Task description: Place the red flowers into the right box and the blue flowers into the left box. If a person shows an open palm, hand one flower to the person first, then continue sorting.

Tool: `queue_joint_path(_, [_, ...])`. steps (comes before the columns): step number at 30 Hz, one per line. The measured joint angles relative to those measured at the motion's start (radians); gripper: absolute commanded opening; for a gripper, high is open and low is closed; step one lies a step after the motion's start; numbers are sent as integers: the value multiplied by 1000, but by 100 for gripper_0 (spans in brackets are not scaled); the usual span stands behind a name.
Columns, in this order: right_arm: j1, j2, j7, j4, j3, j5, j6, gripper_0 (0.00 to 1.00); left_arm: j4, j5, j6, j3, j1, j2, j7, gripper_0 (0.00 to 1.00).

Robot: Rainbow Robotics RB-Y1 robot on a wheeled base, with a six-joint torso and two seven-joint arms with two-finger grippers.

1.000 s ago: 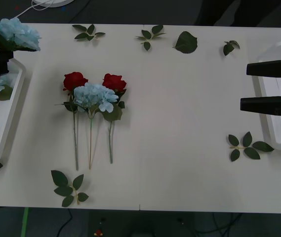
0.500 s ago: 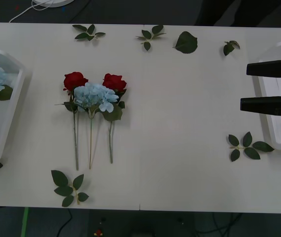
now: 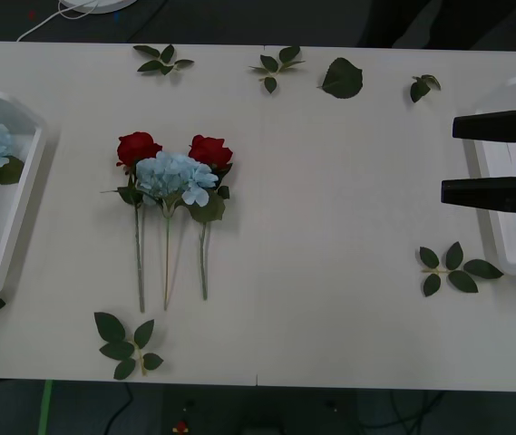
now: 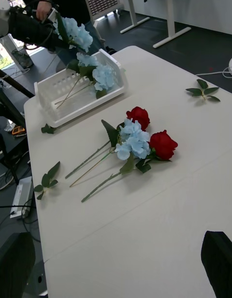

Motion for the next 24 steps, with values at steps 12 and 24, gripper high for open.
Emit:
queue_joint_path(12, [0,0,0,0,0,0,0,100,0,164,-273,-210,29,-119,1,0])
queue_joint_path(24, [0,0,0,-1,0,0,0,100,-1,399,-477,-327,97,-167,1,0])
